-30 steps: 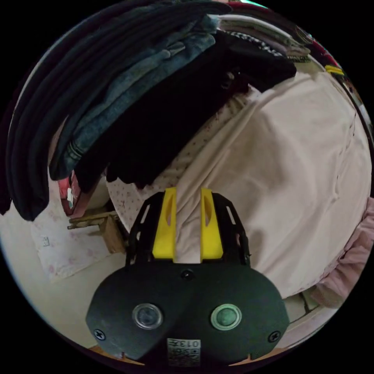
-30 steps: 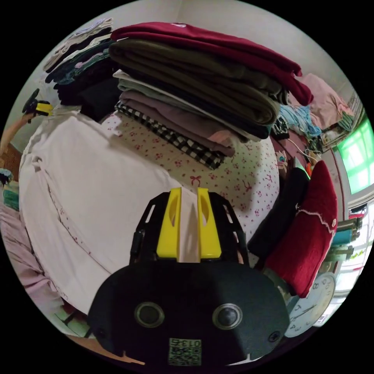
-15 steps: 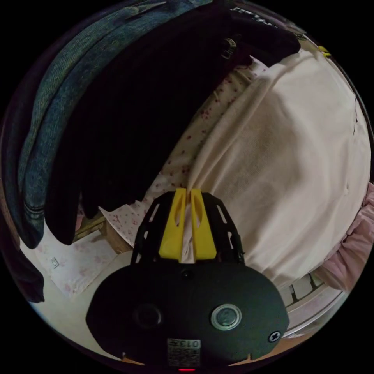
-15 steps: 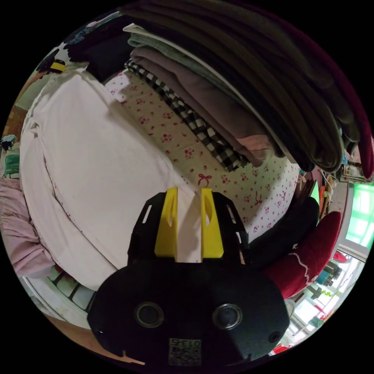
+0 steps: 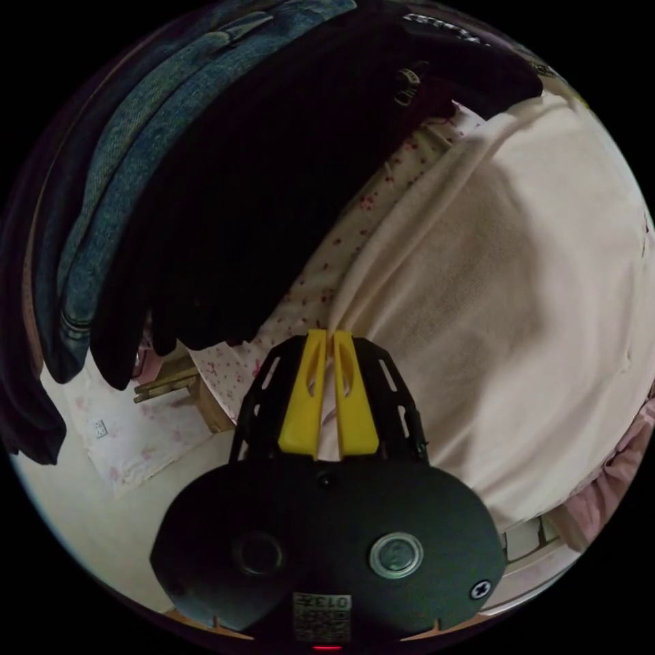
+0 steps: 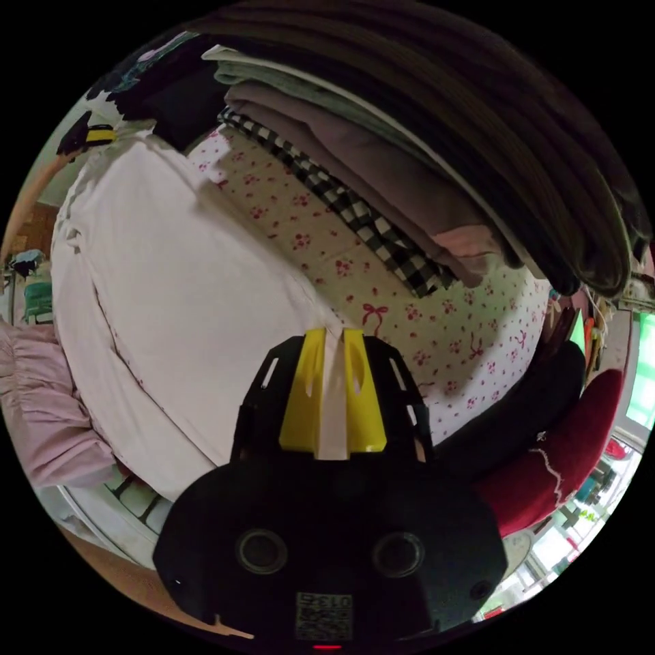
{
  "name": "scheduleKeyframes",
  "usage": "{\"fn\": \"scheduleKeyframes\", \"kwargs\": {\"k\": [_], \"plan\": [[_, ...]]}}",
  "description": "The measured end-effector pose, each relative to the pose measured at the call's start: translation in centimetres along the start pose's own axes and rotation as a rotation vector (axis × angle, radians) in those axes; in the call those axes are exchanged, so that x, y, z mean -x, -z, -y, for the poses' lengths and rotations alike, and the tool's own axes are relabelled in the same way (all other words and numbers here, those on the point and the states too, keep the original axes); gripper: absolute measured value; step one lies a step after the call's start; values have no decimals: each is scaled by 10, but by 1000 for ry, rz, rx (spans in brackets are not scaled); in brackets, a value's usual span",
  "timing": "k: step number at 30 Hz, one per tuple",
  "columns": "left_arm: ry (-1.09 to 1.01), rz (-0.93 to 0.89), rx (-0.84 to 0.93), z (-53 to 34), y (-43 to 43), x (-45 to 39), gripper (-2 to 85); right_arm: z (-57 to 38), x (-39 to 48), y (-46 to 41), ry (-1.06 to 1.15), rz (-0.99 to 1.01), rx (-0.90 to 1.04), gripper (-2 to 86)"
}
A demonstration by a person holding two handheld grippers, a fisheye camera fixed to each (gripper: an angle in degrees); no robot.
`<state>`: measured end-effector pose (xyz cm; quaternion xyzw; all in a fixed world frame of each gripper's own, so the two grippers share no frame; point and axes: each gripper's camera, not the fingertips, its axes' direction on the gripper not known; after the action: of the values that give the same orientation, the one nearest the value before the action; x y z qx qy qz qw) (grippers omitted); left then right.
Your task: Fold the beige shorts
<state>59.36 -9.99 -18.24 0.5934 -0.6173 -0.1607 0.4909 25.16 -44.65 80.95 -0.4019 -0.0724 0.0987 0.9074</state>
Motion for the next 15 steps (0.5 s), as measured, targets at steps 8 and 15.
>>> {"fn": "scheduleKeyframes", "kwargs": {"k": [8, 15], "plan": [[93, 28, -70, -58, 25, 0, 3, -61, 25, 38, -154, -19, -84, 9], [208, -14, -261, -154, 80, 9, 3, -147, 88, 121, -146, -201, -208, 7]]}}
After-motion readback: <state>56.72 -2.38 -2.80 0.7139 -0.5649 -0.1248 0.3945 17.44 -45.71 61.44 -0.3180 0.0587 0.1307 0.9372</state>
